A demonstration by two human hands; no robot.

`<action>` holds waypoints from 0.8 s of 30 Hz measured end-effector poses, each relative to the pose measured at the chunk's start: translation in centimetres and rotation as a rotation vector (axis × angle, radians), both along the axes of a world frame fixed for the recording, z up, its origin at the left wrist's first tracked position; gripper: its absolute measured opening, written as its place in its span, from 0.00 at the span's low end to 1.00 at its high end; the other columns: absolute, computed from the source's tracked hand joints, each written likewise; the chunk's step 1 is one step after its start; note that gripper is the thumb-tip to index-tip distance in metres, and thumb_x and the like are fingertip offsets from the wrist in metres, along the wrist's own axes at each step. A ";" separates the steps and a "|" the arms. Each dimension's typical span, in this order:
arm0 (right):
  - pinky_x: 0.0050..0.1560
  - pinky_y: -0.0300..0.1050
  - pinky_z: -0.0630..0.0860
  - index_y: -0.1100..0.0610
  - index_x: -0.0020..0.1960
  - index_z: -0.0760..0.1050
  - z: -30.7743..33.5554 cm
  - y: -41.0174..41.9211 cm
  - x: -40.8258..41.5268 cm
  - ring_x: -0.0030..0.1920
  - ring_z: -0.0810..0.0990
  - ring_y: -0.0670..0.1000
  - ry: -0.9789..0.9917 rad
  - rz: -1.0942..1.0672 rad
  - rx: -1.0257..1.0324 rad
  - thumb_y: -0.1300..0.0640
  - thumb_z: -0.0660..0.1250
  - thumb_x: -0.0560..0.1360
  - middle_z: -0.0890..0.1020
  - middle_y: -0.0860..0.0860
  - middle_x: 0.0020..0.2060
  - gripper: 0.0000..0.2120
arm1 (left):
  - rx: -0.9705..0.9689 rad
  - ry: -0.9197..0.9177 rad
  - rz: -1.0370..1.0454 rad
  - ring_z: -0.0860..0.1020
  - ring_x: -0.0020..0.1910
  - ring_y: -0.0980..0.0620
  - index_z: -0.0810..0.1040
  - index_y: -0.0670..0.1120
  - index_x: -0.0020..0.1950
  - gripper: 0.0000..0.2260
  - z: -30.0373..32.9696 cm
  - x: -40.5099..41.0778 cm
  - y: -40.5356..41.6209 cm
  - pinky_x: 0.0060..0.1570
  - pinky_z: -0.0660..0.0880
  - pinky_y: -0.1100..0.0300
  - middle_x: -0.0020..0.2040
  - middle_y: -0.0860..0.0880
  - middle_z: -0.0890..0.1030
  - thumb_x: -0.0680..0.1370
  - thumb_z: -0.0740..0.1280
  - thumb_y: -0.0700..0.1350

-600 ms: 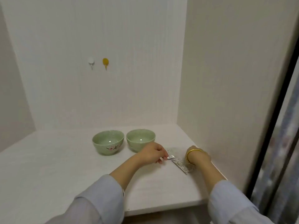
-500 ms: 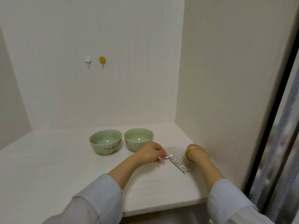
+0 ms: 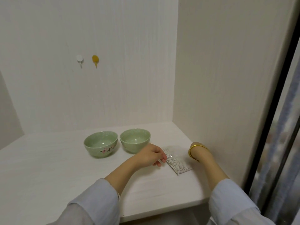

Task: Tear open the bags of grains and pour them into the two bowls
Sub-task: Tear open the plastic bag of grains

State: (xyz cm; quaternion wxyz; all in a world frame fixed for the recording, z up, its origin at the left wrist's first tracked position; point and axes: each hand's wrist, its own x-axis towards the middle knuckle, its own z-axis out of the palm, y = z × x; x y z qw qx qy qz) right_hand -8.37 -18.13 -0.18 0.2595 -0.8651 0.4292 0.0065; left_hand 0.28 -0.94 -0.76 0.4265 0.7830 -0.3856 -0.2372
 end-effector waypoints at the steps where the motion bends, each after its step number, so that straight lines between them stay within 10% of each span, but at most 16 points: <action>1: 0.47 0.34 0.76 0.62 0.41 0.76 0.3 -0.2 0.2 0.62 0.77 0.55 0.021 0.002 -0.004 0.66 0.56 0.77 0.77 0.60 0.63 0.11 | 0.000 0.003 -0.002 0.78 0.32 0.58 0.79 0.46 0.42 0.10 0.0 -0.1 -0.1 0.33 0.72 0.69 0.39 0.52 0.81 0.77 0.59 0.38; 5: 0.44 0.46 0.79 0.63 0.33 0.66 2.5 -0.1 0.4 0.32 0.78 0.54 0.056 0.061 0.076 0.63 0.61 0.76 0.79 0.59 0.37 0.13 | -0.005 0.020 -0.008 0.77 0.30 0.58 0.78 0.46 0.40 0.10 0.0 -0.2 -0.3 0.31 0.70 0.70 0.40 0.49 0.81 0.76 0.59 0.38; 12: 0.22 0.37 0.74 0.64 0.32 0.72 6.3 2.6 0.6 0.15 0.71 0.47 -0.181 0.261 0.280 0.64 0.68 0.73 0.72 0.52 0.14 0.11 | -0.056 0.012 -0.024 0.78 0.28 0.62 0.79 0.47 0.39 0.11 1.4 0.0 0.6 0.34 0.73 0.69 0.37 0.52 0.81 0.76 0.60 0.38; 24: 0.26 0.38 0.77 0.61 0.36 0.77 6.9 7.6 3.9 0.22 0.75 0.46 -0.258 0.590 0.517 0.63 0.67 0.73 0.78 0.51 0.23 0.08 | -0.089 -0.065 0.027 0.79 0.32 0.58 0.80 0.47 0.39 0.11 5.5 1.0 7.1 0.36 0.75 0.70 0.37 0.52 0.82 0.76 0.61 0.39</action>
